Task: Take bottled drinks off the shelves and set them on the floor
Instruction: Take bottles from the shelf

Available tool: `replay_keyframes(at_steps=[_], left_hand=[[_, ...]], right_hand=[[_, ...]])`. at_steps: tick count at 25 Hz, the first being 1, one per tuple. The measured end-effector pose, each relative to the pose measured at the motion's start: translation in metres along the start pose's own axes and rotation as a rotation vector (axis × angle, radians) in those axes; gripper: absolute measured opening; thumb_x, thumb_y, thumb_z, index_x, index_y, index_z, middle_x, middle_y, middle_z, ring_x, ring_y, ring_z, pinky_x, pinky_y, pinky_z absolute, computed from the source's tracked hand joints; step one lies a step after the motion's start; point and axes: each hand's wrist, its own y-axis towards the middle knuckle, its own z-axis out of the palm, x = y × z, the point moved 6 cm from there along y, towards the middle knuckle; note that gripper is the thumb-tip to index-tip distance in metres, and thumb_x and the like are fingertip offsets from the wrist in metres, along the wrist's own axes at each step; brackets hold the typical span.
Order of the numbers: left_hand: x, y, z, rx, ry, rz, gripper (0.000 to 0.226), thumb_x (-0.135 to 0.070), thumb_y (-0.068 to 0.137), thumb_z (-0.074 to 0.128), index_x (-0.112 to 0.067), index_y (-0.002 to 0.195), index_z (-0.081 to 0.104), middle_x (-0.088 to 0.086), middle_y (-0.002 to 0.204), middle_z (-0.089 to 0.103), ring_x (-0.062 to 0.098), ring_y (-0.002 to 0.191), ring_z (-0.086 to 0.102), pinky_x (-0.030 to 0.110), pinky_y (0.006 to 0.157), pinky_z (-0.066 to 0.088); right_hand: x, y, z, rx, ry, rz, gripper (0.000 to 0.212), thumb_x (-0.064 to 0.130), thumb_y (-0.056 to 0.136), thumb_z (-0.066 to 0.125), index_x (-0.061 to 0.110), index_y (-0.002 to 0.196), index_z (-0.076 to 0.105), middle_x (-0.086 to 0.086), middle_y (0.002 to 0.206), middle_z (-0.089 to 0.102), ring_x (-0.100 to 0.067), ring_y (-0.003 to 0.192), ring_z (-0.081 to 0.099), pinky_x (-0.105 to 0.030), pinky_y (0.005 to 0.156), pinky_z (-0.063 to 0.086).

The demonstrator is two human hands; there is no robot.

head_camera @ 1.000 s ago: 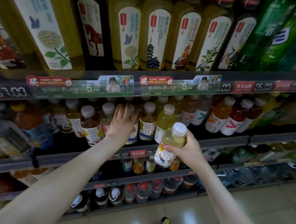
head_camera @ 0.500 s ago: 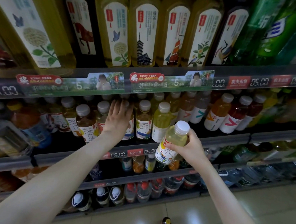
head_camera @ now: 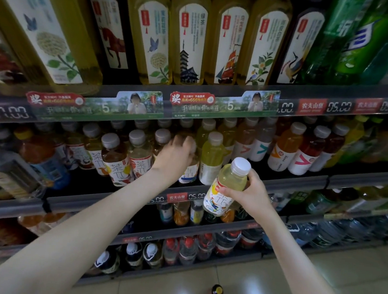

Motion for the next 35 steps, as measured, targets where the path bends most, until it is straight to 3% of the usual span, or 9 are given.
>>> replay_keyframes(at_steps=[3,9,13,15,20,23,28,31,35], left_hand=[[-0.011,-0.039,-0.001,0.007,0.000,0.045,0.043,-0.020,0.092,0.056,-0.001,0.129,0.046,0.018,0.111,0.050,0.032,0.091,0.059,0.033,0.071,0.049],[-0.003,-0.075,-0.004,0.012,-0.022,0.064,0.053,-0.022,0.063,0.086,0.003,0.103,0.062,0.016,0.082,0.056,0.023,0.055,0.059,0.020,0.040,0.043],[0.005,-0.042,-0.014,0.014,-0.006,-0.085,0.043,-0.027,0.097,0.052,-0.001,0.130,0.041,0.017,0.124,0.046,0.030,0.107,0.053,0.030,0.081,0.047],[0.001,-0.021,-0.008,0.034,0.062,-0.094,0.041,-0.027,0.101,0.041,-0.002,0.134,0.036,0.015,0.130,0.040,0.029,0.118,0.047,0.031,0.087,0.042],[0.004,0.015,0.016,0.172,0.037,-0.185,0.044,-0.013,0.098,0.043,-0.003,0.139,0.031,0.019,0.137,0.035,0.035,0.121,0.040,0.039,0.088,0.041],[0.007,0.015,0.015,0.077,0.069,-0.143,0.073,-0.020,0.083,0.070,-0.005,0.143,0.031,0.017,0.139,0.039,0.034,0.116,0.047,0.038,0.085,0.047],[0.011,0.013,0.022,0.077,0.264,-0.070,0.080,-0.026,0.052,0.087,0.001,0.122,0.059,0.011,0.095,0.067,0.025,0.088,0.061,0.030,0.073,0.049],[0.015,0.000,0.019,0.053,0.249,-0.049,0.078,-0.026,0.074,0.073,-0.004,0.141,0.039,0.012,0.130,0.055,0.030,0.117,0.050,0.042,0.095,0.040],[0.065,-0.031,0.008,-0.034,0.220,-0.088,0.083,-0.026,0.067,0.079,-0.017,0.141,0.043,0.018,0.142,0.043,0.040,0.127,0.042,0.059,0.100,0.032]], right_hand=[[-0.001,0.000,0.002,0.006,-0.011,-0.006,0.064,0.016,0.064,0.087,0.034,0.113,0.051,0.006,0.116,0.058,-0.002,0.102,0.056,-0.018,0.077,0.046],[0.003,0.006,0.009,0.025,-0.062,-0.030,0.070,0.018,0.064,0.088,0.025,0.123,0.051,0.007,0.117,0.055,-0.004,0.103,0.054,-0.016,0.079,0.043],[0.006,0.010,0.014,0.029,-0.071,-0.043,0.075,0.022,0.062,0.089,0.025,0.126,0.050,0.006,0.121,0.055,-0.009,0.110,0.055,-0.029,0.090,0.046],[0.008,0.012,0.016,0.027,-0.083,-0.057,0.076,0.024,0.062,0.089,0.025,0.126,0.050,0.007,0.121,0.054,-0.009,0.111,0.054,-0.028,0.090,0.045],[0.011,0.009,0.019,0.007,-0.060,-0.069,0.073,0.022,0.062,0.090,0.029,0.123,0.050,0.008,0.121,0.054,-0.008,0.110,0.054,-0.027,0.089,0.046],[0.009,0.006,0.019,0.001,-0.039,-0.060,0.074,0.021,0.061,0.090,0.027,0.124,0.051,0.006,0.120,0.054,-0.010,0.111,0.055,-0.036,0.095,0.049],[0.014,0.004,0.026,-0.004,-0.073,-0.051,0.070,0.018,0.062,0.089,0.028,0.120,0.051,0.009,0.117,0.053,-0.005,0.107,0.055,-0.036,0.094,0.049],[0.016,0.002,0.031,-0.001,-0.083,-0.051,0.068,0.020,0.063,0.089,0.030,0.117,0.050,0.008,0.116,0.054,-0.006,0.106,0.055,-0.035,0.092,0.049],[0.018,0.001,0.044,0.003,-0.102,-0.052,0.065,0.023,0.064,0.088,0.035,0.115,0.049,0.010,0.116,0.053,-0.007,0.106,0.055,-0.034,0.091,0.049]])
